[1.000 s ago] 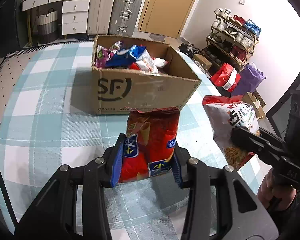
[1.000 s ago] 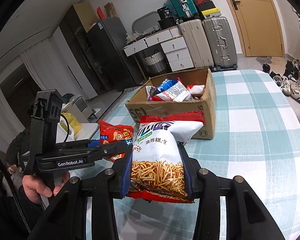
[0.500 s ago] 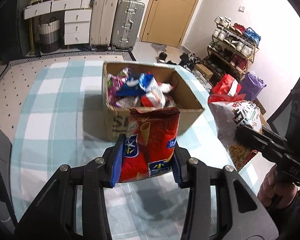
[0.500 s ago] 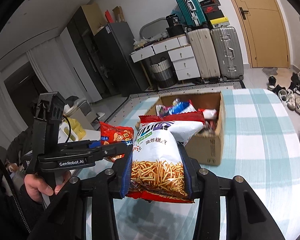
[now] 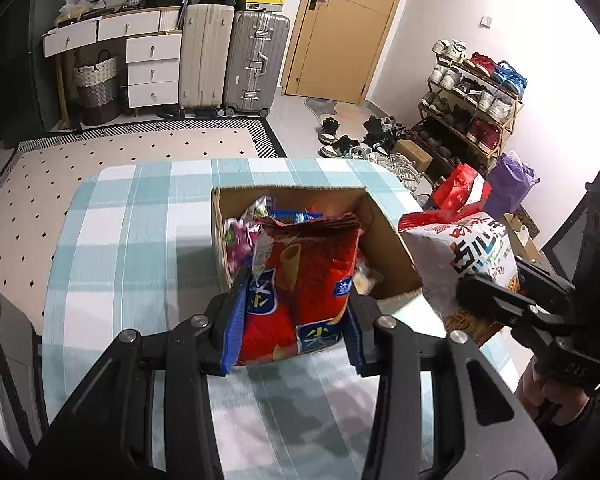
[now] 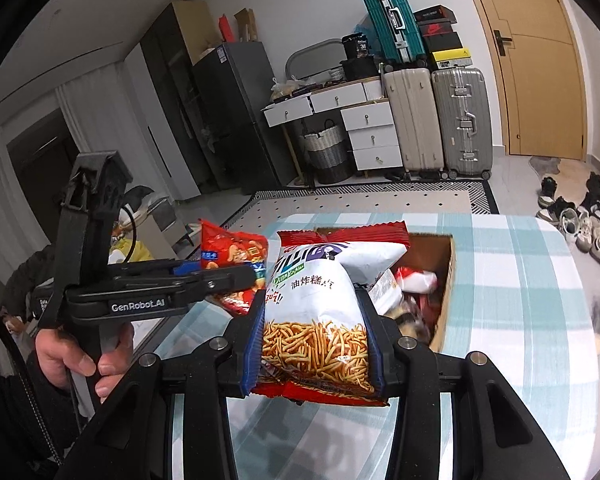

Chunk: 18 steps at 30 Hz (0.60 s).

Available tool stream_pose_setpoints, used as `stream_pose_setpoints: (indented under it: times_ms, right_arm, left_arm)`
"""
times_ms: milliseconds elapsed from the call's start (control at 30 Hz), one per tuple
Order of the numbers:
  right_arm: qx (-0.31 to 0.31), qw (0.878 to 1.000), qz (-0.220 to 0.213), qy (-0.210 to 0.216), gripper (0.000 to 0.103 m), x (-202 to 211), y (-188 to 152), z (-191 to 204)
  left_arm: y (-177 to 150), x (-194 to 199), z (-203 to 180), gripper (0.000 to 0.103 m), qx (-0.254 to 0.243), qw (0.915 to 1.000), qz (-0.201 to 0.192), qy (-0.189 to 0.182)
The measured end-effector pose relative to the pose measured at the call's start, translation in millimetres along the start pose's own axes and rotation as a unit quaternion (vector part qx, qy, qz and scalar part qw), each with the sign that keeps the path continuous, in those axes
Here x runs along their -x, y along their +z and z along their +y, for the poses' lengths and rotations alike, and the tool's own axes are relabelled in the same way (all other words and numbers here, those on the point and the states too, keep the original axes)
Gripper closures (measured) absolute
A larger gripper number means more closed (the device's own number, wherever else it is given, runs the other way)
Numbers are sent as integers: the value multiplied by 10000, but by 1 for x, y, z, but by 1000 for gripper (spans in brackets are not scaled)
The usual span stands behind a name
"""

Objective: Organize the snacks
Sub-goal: 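Carry both bags over the box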

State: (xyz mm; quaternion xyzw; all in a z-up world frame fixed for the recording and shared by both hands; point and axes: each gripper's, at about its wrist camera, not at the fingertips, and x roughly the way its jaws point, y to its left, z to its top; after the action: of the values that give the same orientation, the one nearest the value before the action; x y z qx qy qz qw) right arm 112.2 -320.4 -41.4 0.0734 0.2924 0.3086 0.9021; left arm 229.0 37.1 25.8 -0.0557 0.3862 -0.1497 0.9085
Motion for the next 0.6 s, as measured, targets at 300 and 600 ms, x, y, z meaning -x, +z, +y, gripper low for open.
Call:
stream_pose_setpoints:
  times_ms: [300, 600]
  right_arm:
    - [-104, 9998, -65, -133, 61, -24, 28, -25]
    - [-173, 9996, 22, -240, 61, -53, 44, -49]
  left_arm:
    - [45, -33, 8, 65, -60, 10000, 45, 6]
    - [58, -77, 8, 65, -106, 9995, 269, -135]
